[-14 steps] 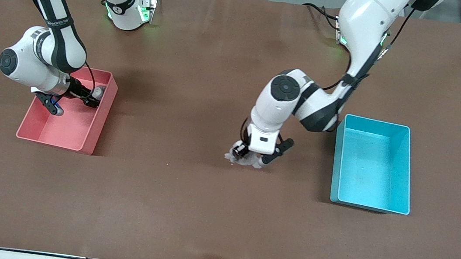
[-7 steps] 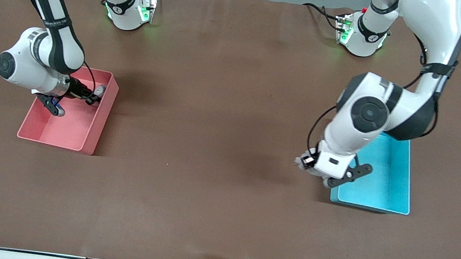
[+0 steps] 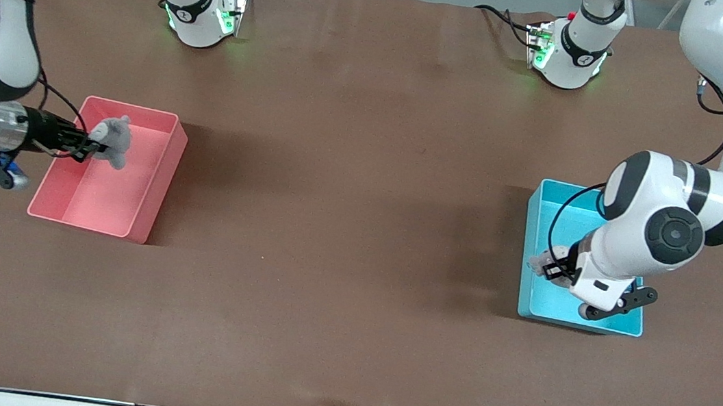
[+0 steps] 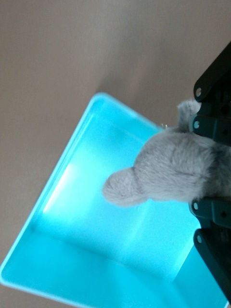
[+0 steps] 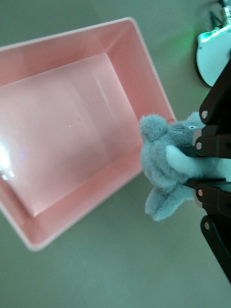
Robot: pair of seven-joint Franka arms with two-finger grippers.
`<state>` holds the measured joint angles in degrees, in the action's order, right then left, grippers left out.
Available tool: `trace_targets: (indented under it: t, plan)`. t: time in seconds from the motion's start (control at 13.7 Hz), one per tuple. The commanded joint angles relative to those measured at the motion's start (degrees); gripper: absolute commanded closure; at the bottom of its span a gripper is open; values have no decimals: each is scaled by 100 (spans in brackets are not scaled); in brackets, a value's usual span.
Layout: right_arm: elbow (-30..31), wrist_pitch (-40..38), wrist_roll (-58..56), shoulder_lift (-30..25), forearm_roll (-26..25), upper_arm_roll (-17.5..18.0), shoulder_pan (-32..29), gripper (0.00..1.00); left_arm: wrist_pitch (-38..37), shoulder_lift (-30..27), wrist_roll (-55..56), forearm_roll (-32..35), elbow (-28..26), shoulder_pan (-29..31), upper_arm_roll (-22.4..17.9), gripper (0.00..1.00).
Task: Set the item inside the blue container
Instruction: 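Release the plush into the blue box while the right gripper lifts another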
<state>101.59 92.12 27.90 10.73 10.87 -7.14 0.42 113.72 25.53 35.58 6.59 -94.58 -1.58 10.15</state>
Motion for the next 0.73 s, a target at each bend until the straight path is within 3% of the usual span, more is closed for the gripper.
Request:
trace_targets:
  t: [0.0,0.07,0.15,0.22,0.51,0.66]
  plan:
    - [-288,-107,1073,140,-77,28,605,100,-69,-92,-515,88,-200,324,40,78]
    - [-280,15,1451,140,54,28,886,100,-69,-74,-761,88,-253,542,49,58]
    - [-236,252,1829,148,308,28,1098,100,-69,-57,-868,88,-332,693,58,12]
    - [-210,524,2268,183,449,28,1379,100,-69,-56,-886,88,-376,755,58,0]
    - [-192,2410,4613,998,434,28,3134,100,-201,-100,-834,53,-324,712,101,0]
    - [-314,3335,5617,1613,363,19,3796,100,-280,-109,-650,-9,-298,685,372,0]
